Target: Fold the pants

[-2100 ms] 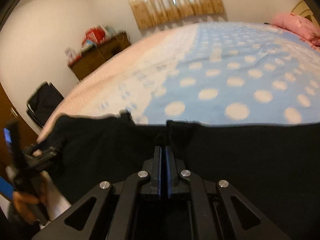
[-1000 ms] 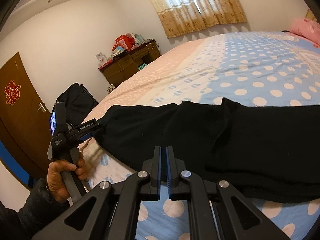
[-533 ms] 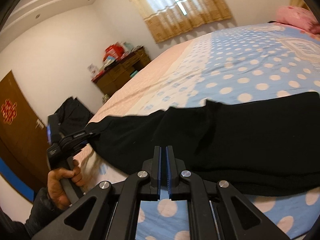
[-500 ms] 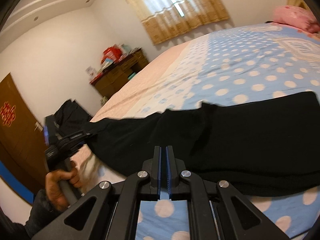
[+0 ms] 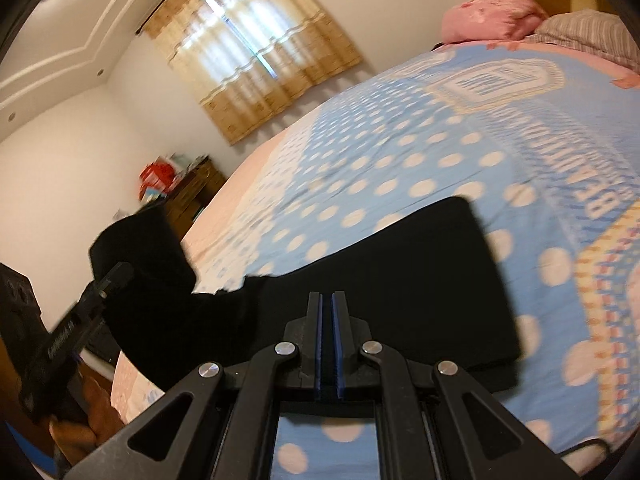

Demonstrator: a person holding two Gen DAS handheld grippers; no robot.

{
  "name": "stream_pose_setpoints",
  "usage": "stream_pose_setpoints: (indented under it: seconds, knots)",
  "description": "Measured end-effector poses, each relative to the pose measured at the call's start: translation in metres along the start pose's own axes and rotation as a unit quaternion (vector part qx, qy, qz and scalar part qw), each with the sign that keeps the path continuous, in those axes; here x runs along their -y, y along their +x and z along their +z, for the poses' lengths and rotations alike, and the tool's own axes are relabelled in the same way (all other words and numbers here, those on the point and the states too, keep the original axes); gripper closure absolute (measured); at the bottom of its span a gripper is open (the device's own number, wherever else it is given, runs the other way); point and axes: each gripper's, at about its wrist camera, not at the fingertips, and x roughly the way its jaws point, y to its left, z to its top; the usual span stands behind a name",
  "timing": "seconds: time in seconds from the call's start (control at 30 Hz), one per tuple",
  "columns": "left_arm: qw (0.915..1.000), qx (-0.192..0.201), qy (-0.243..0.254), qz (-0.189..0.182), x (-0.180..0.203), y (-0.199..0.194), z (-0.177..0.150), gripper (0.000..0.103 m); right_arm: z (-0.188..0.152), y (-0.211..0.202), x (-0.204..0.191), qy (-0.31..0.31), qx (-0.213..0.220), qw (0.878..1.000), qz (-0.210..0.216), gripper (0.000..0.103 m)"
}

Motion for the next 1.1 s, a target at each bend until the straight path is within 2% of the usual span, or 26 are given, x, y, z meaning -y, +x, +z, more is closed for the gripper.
stream_pose_setpoints:
  seconds: [0.13,0.23,0.4,0.47,0.5,0.53,0.57,0.6,0.67,0.7,0.73,0.8,0.9,0.97,1.07,1.1]
  knots:
    - [0.9968,-0.027,0.056,-0.050,0.058,0.033,-0.017,0.082,0.003,-0.018,0.019,0.009,0.013,1.000,-0.018,0.098]
    - [0.9932,-0.041,0.092,-0.058,0.084,0.046,-0.034,0.082,0.002,-0.028,0.032,0.019,0.015,0.999,-0.033,0.098]
    - [0.9830,-0.107,0.126,-0.079,0.108,0.065,-0.065,0.080,-0.005,-0.035,0.053,0.047,0.013,0.998,-0.041,0.097]
    - [0.9758,-0.143,0.149,-0.072,0.112,0.076,-0.073,0.076,-0.004,-0.034,0.058,0.060,0.010,0.998,-0.033,0.097]
    - [0.9743,-0.147,0.153,-0.074,0.112,0.075,-0.075,0.073,-0.004,-0.034,0.058,0.065,0.008,0.997,-0.027,0.097]
    - [0.9723,-0.149,0.160,-0.083,0.112,0.069,-0.076,0.067,-0.003,-0.033,0.059,0.072,0.005,0.997,-0.016,0.097]
    - [0.9709,-0.150,0.162,-0.091,0.112,0.065,-0.076,0.056,-0.001,-0.031,0.061,0.084,-0.001,0.996,0.000,0.091]
    - [0.9692,-0.152,0.164,-0.102,0.112,0.060,-0.075,0.049,0.001,-0.030,0.061,0.092,-0.005,0.996,0.009,0.083]
    - [0.9695,-0.144,0.168,-0.105,0.111,0.045,-0.071,0.027,0.003,-0.030,0.061,0.110,-0.005,0.993,0.040,0.030]
    - [0.9697,-0.140,0.171,-0.105,0.108,0.037,-0.070,0.025,0.006,-0.031,0.059,0.121,0.003,0.991,0.059,0.025]
    - [0.9696,-0.134,0.174,-0.108,0.105,0.029,-0.068,0.022,0.010,-0.031,0.058,0.126,0.011,0.989,0.075,0.025]
    - [0.9730,-0.123,0.165,-0.106,0.089,0.008,-0.062,0.022,0.018,-0.027,0.048,0.113,0.012,0.989,0.090,0.025]
    - [0.9848,-0.109,0.108,-0.082,0.054,-0.010,-0.053,0.019,0.021,-0.012,0.026,0.045,0.006,0.998,0.036,0.025]
    - [0.9922,-0.098,0.054,-0.054,0.021,-0.019,-0.043,0.017,0.012,0.008,0.016,0.015,-0.018,1.000,0.013,0.025]
    - [0.9960,-0.089,0.003,0.006,-0.019,-0.026,-0.036,0.017,-0.008,0.036,0.007,-0.005,-0.066,0.997,-0.029,0.026]
    - [0.9957,-0.090,-0.007,0.022,-0.029,-0.026,-0.035,0.017,-0.013,0.038,0.005,-0.012,-0.067,0.997,-0.038,0.026]
